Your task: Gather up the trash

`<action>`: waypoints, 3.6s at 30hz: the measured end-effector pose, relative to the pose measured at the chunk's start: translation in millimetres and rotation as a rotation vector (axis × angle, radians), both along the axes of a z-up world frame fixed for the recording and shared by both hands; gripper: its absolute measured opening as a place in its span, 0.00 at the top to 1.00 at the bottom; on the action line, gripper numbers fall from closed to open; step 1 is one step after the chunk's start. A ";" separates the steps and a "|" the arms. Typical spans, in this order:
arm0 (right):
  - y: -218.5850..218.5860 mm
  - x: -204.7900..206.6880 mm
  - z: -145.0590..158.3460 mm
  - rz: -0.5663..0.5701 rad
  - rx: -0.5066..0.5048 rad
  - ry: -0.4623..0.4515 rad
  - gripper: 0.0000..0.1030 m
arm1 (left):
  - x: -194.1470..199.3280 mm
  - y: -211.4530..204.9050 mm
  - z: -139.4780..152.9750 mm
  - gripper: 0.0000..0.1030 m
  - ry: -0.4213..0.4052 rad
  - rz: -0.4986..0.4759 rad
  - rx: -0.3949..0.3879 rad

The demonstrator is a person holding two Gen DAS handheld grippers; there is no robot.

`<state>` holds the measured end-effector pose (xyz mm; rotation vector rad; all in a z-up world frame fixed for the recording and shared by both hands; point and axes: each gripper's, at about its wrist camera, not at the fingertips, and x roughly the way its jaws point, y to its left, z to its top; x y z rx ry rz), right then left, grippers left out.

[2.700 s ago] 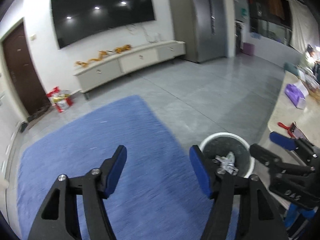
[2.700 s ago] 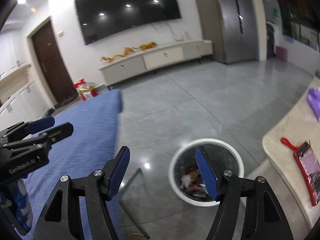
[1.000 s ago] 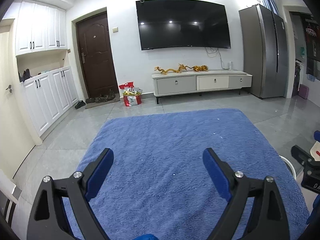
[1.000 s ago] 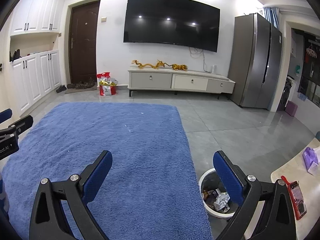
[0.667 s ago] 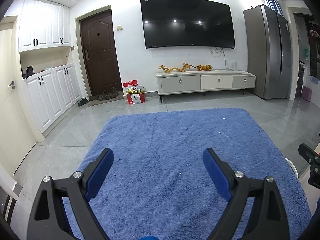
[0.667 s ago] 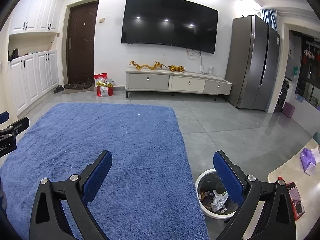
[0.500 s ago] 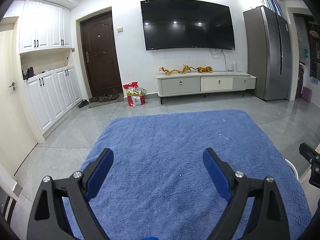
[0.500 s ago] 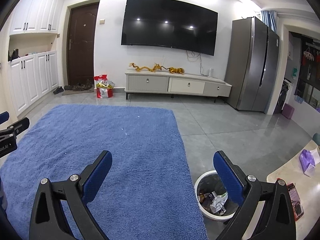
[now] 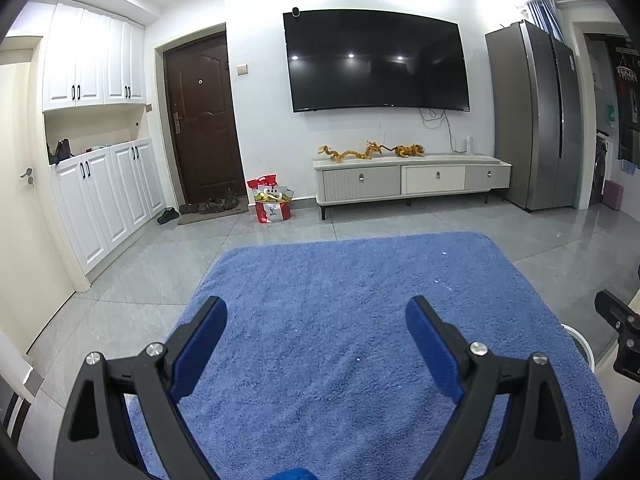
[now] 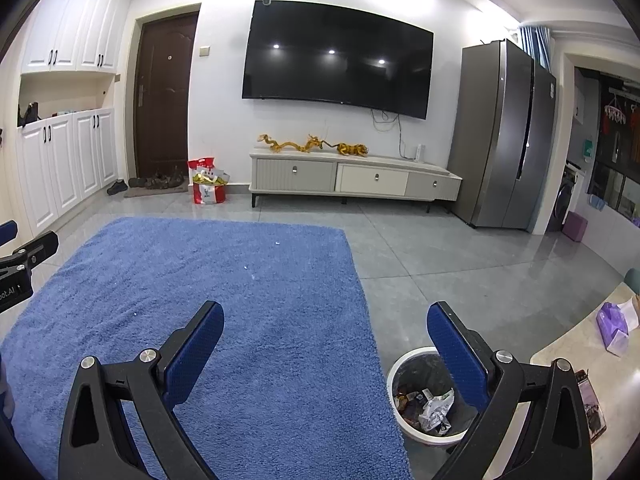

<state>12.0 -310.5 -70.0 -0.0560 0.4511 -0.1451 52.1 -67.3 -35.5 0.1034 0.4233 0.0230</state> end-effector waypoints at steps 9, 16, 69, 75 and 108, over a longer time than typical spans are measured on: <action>-1.1 -4.4 3.8 -0.003 -0.002 -0.019 0.03 | -6.0 -2.6 3.7 0.12 -0.017 -0.004 0.003; -1.3 -9.4 9.7 -0.005 -0.005 -0.044 0.02 | -10.8 -2.6 8.9 0.12 -0.041 -0.002 0.005; -2.5 -12.0 11.9 0.001 -0.014 -0.058 0.01 | -15.4 -7.5 11.6 0.12 -0.043 -0.023 0.003; -2.7 -11.9 12.1 0.002 -0.013 -0.059 0.01 | -15.1 -7.4 11.8 0.12 -0.044 -0.022 0.003; -2.8 -12.5 11.1 0.005 -0.014 -0.056 0.01 | -17.7 -1.4 12.9 0.12 -0.050 -0.017 0.003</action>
